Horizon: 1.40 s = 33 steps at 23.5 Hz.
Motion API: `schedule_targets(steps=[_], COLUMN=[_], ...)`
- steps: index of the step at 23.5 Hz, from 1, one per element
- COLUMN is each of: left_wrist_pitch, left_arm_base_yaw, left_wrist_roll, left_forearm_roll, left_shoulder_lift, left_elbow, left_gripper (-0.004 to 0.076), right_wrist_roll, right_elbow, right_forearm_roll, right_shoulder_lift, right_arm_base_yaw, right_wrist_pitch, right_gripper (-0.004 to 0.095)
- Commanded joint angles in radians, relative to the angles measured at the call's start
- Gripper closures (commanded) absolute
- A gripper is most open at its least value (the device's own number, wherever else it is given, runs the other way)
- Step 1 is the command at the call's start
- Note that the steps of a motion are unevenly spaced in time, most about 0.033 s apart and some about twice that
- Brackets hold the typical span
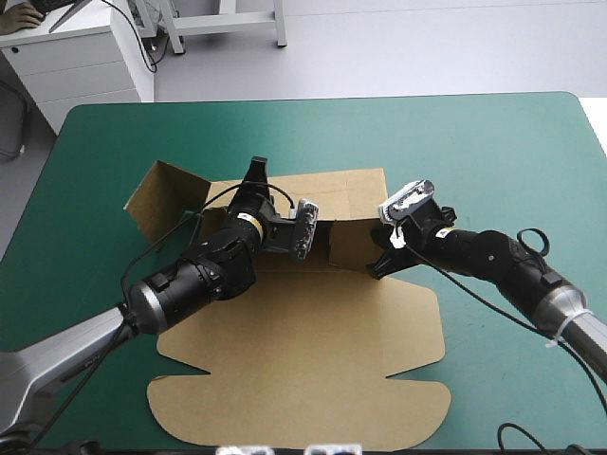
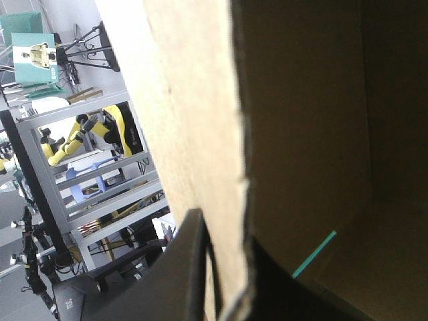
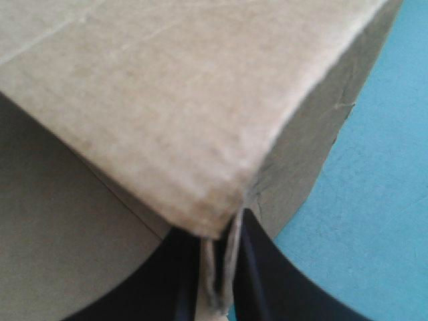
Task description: Fold the box
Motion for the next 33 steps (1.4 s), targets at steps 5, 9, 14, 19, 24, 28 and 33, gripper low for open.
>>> schedule_targets(steps=[5,9,14,19,24,28,33], left_wrist_pitch=[0.027,0.027,0.031,0.01,-0.007,0.036,0.054], left_arm_base_yaw=[-0.011,-0.011,-0.011,-0.011,-0.011,-0.011,-0.011], left_wrist_roll=[-0.001,-0.005,-0.012,-0.012,-0.049,-0.054,-0.054], left_forearm_roll=[-0.157,-0.159,-0.159,-0.159,-0.152,-0.158,-0.155], left_shoulder_lift=[-0.045,-0.066,-0.069,-0.069,-0.069,-0.069,-0.069], left_elbow=[0.012,0.012,0.012,0.012,0.007,-0.018,-0.025], left_gripper=[0.0722,0.0722,0.0722,0.0722,0.0722,0.0722,0.0722], right_wrist_roll=[0.004,0.004,0.004,0.004,0.012,0.018,0.095], right_elbow=[-0.069,-0.071,-0.071,-0.071,-0.071,-0.08,-0.082], right_forearm_roll=[0.02,0.02,0.02,0.018,-0.027,-0.055,-0.059], right_shoulder_lift=[-0.04,-0.048,-0.048,-0.066,-0.107,-0.117,-0.185], right_arm_base_yaw=[-0.002,-0.002,-0.002,-0.002,-0.004,-0.038,-0.049], right_wrist_pitch=[-0.003,0.02,0.022,0.051,0.108,0.164,0.196], right_gripper=[0.0926,0.0926,0.0926,0.0927,0.0924,0.0659,0.0314])
